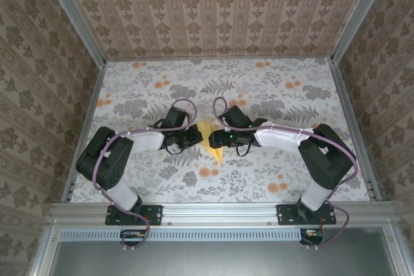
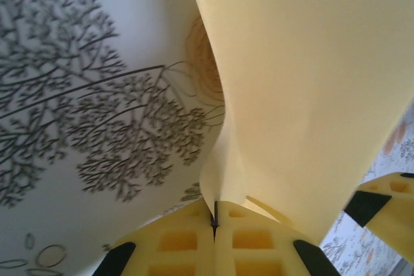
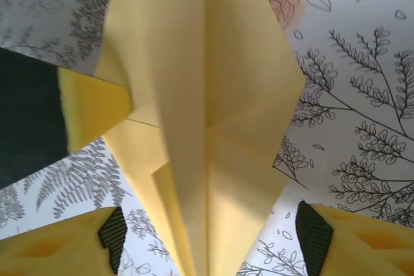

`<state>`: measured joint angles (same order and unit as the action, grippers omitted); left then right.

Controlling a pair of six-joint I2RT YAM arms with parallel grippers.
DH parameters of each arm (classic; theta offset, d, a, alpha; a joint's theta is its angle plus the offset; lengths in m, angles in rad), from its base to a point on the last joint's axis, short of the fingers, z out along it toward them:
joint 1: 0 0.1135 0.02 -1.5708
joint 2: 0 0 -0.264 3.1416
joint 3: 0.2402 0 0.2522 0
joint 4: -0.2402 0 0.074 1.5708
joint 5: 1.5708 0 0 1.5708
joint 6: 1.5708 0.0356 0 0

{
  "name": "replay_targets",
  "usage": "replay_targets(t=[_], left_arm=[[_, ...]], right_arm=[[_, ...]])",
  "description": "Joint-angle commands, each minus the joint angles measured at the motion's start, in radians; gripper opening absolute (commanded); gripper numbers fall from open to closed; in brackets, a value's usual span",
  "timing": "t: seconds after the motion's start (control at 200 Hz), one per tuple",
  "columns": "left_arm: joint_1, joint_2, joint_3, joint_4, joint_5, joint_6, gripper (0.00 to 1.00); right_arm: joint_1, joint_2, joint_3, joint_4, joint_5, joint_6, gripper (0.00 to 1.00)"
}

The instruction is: Fold a paper plane with a square sheet of paper (pick it up from the middle)

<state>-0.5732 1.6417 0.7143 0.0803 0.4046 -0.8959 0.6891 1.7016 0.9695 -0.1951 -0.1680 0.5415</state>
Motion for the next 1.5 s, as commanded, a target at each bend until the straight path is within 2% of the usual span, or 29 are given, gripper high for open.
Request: replay_targets(t=[0.0, 0.17, 0.31, 0.575, 0.735, 1.305, 1.495], left_arm=[[0.007, -0.015, -0.022, 0.007, 0.005, 0.024, 0.00], [0.007, -0.014, -0.022, 0.012, 0.006, 0.025, 0.00], [0.008, -0.015, -0.019, 0.009, 0.006, 0.026, 0.00], [0.008, -0.017, -0.019, 0.011, 0.007, 0.025, 0.00], [0.009, -0.020, -0.018, 0.011, 0.008, 0.025, 0.00], [0.009, -0.022, -0.020, 0.006, 0.010, 0.023, 0.00], [0.009, -0.028, -0.019, 0.003, 0.013, 0.026, 0.00]], right_arm=[[-0.002, 0.035, 0.036, -0.037, -0.055, -0.017, 0.79], [0.000, 0.073, 0.058, -0.035, -0.138, -0.021, 0.79], [0.004, 0.067, 0.057, -0.022, -0.176, -0.024, 0.69], [0.012, 0.050, 0.051, 0.005, -0.222, -0.028, 0.57], [0.033, 0.075, 0.079, -0.029, -0.181, -0.044, 0.49], [0.110, 0.138, 0.182, -0.174, 0.077, -0.059, 0.48], [0.138, 0.174, 0.232, -0.214, 0.160, -0.015, 0.37]])
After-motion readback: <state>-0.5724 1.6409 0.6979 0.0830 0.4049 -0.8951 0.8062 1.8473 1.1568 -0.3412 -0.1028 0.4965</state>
